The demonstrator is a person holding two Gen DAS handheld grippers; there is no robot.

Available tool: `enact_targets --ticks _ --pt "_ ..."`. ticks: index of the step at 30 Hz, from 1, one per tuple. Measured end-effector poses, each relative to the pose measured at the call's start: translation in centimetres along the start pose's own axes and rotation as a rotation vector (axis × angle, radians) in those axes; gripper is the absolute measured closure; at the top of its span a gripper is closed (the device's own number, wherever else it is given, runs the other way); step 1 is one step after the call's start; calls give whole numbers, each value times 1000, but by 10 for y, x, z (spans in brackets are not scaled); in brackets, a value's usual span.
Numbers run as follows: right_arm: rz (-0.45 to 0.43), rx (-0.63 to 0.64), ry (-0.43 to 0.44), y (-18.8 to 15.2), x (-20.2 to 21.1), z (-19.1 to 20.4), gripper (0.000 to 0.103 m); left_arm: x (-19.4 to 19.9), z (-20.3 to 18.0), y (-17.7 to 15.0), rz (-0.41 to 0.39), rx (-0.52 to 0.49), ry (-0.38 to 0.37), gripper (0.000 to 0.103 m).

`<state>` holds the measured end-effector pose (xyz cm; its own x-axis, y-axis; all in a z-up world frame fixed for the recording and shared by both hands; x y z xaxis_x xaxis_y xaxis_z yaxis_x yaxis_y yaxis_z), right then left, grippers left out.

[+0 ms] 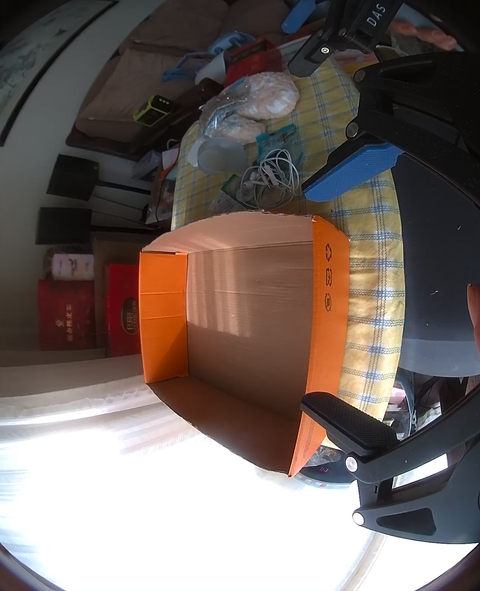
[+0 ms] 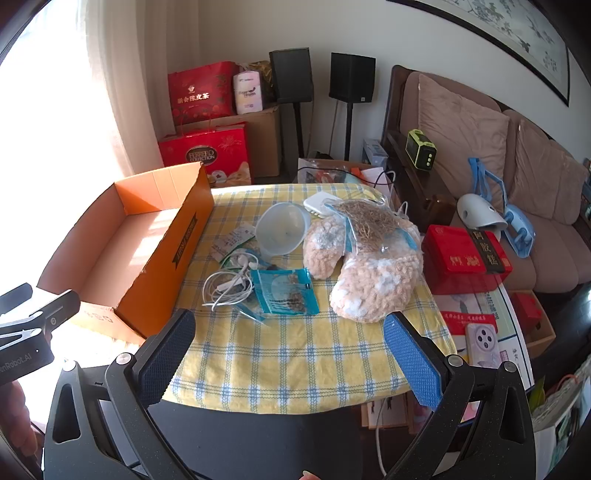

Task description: Organize objects

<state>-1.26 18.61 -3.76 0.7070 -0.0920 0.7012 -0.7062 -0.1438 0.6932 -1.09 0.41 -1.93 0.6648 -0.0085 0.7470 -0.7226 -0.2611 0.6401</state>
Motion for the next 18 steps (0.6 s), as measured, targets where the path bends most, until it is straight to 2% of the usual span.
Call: enact_targets --ticks 18 --pt "-3 -1 -1 0 0 -1 0 1 -2 0 -1 -3 2 0"
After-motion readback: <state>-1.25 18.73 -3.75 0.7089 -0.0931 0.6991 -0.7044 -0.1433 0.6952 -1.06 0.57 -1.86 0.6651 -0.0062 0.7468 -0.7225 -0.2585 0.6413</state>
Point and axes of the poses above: each gripper's, at about its wrist camera, not at the fingertips, and x roughly against the way its jaws point, z to its left, y to its top, the point moved 2 cm from there along -x, roughly the way its jaws point, and after that the axes turned 15 degrees about x, right-handed, at the moved point
